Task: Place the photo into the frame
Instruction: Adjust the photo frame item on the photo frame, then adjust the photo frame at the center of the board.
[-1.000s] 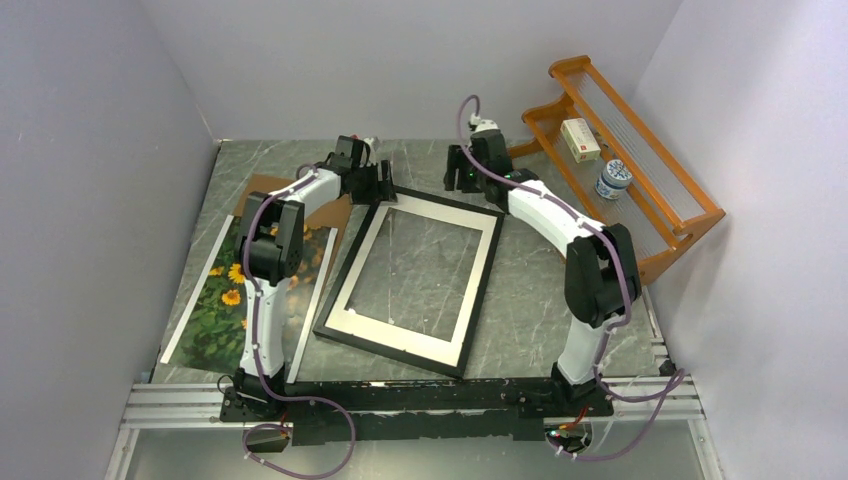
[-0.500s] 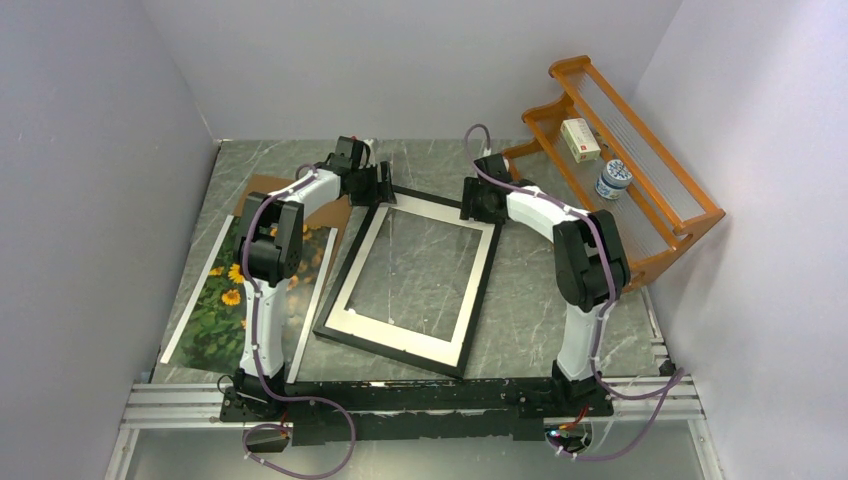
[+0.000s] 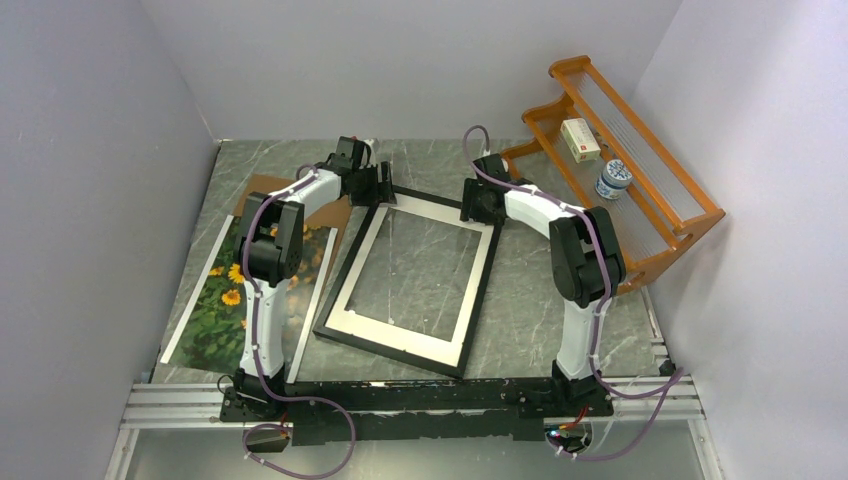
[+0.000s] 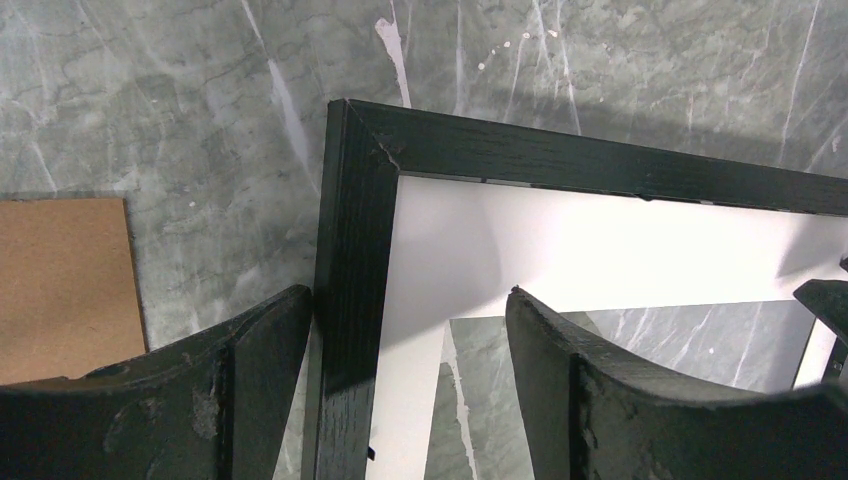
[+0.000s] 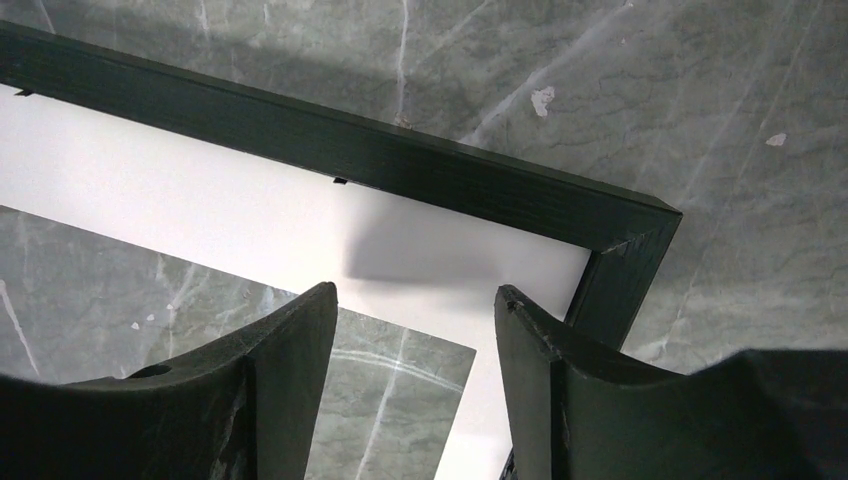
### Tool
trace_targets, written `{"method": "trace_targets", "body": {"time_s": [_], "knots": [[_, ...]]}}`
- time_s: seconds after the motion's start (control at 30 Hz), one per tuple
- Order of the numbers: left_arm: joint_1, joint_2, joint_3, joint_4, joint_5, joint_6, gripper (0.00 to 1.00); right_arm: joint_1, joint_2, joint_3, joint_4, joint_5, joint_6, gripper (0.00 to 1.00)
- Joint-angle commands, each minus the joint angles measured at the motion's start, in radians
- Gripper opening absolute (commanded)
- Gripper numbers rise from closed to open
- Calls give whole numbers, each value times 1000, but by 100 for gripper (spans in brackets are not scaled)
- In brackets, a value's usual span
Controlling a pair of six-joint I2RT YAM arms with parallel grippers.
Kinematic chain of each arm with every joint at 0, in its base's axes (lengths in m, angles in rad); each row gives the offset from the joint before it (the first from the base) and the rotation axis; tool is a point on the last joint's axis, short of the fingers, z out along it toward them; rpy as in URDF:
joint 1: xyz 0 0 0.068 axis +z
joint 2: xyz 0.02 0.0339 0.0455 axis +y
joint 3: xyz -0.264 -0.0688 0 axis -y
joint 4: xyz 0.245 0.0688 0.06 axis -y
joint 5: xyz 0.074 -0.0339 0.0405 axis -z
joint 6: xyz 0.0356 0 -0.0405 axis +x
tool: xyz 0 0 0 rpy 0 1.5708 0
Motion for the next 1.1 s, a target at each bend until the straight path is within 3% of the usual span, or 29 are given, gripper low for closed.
{"method": "trace_targets", "body": {"time_s": [0.0,0.4,0.6,0.73,1.07], "knots": [[-3,-38,2,-53,-17,-2,77,-2,-75,-5,31,-3,17,62],[-3,-209,-43,-121,-85,-3,80,-19,-365,-174,17,85,66,64],[-3,-401,-219,-150,-97,-88,80,-19,-510,-326,-33,79,66,65],[-4,-558,-350,-262,-161,-202,80,-21,-625,-427,-46,22,80,65],[-10,-1027,-815,-448,-150,-465,82,-20,-832,-661,4,-77,141,70]]}}
